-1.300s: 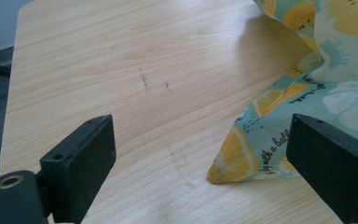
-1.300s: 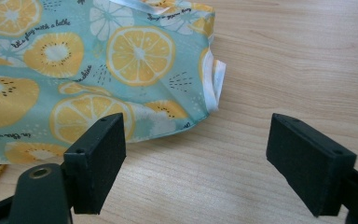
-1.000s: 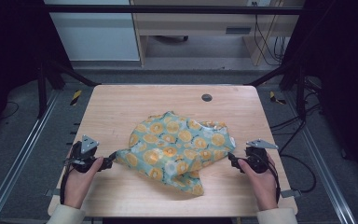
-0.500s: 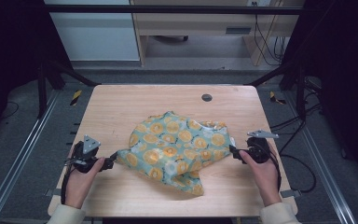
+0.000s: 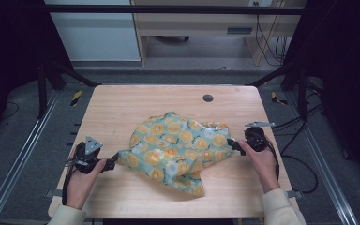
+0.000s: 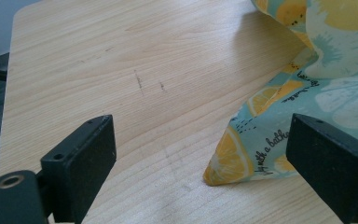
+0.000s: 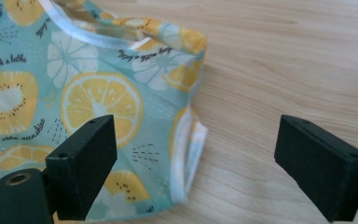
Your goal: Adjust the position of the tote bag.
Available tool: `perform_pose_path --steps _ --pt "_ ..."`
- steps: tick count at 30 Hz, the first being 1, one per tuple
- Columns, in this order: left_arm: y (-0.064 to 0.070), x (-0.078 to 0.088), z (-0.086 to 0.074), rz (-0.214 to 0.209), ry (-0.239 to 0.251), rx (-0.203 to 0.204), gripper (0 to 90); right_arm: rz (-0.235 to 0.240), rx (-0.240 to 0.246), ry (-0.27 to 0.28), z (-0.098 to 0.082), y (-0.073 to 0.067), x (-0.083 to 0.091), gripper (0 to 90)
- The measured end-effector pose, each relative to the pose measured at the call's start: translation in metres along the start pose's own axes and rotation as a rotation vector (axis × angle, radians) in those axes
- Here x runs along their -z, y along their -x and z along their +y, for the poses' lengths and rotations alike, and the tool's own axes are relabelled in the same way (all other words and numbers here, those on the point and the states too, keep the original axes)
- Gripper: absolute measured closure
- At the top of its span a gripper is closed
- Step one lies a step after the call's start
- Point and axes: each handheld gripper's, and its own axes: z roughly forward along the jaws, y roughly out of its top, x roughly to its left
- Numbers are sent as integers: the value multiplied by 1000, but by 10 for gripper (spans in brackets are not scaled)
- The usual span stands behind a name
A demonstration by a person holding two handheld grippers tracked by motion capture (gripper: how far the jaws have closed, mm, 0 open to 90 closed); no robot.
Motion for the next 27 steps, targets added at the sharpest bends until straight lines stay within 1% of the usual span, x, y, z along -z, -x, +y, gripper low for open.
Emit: perform_pose_path --steps 1,3,5,7,9,10,11,13,16,17,18,20,21,22,24,25,26,27 --pt "0 0 0 1 2 0 84 5 0 -11 1 -3 -7 151" --pt "0 1 0 2 2 -1 84 7 2 -15 1 -4 -10 155" --pt "0 0 0 2 1 -2 84 26 -4 -37 0 -5 -16 155" --pt "0 0 0 1 2 -2 84 35 -13 -45 0 -6 -18 155" --pt "0 0 0 2 2 -4 84 51 -6 -59 -1 -9 -22 165" --pt "0 0 0 2 2 -4 84 51 -6 -59 -1 -9 -22 165" --pt "0 0 0 4 3 -5 84 55 3 -66 -1 -12 -24 197" --pt "0 0 0 4 4 -7 84 60 10 -71 -1 -13 -25 210" --pt "0 0 0 6 4 -8 84 72 28 -84 -2 -16 -26 299" --pt "0 0 1 7 4 -8 84 74 30 -81 -2 -17 -26 374" --pt "0 0 1 7 4 -8 84 74 30 -81 -2 -17 -26 374" --pt "0 0 1 7 4 -8 84 78 38 -82 -2 -18 -25 445" --pt "0 0 1 6 4 -8 84 81 44 -76 -2 -19 -24 530" --pt "0 0 1 7 4 -9 84 81 44 -76 -2 -19 -24 530" --pt "0 0 1 6 4 -11 84 88 52 -75 -2 -20 -23 604" --pt "0 0 1 6 3 -11 84 98 63 -66 -1 -22 -21 678" --pt "1 0 1 7 3 -11 84 98 63 -66 -1 -22 -21 678" --pt "1 0 1 7 3 -12 85 103 75 -64 -1 -23 -20 711"
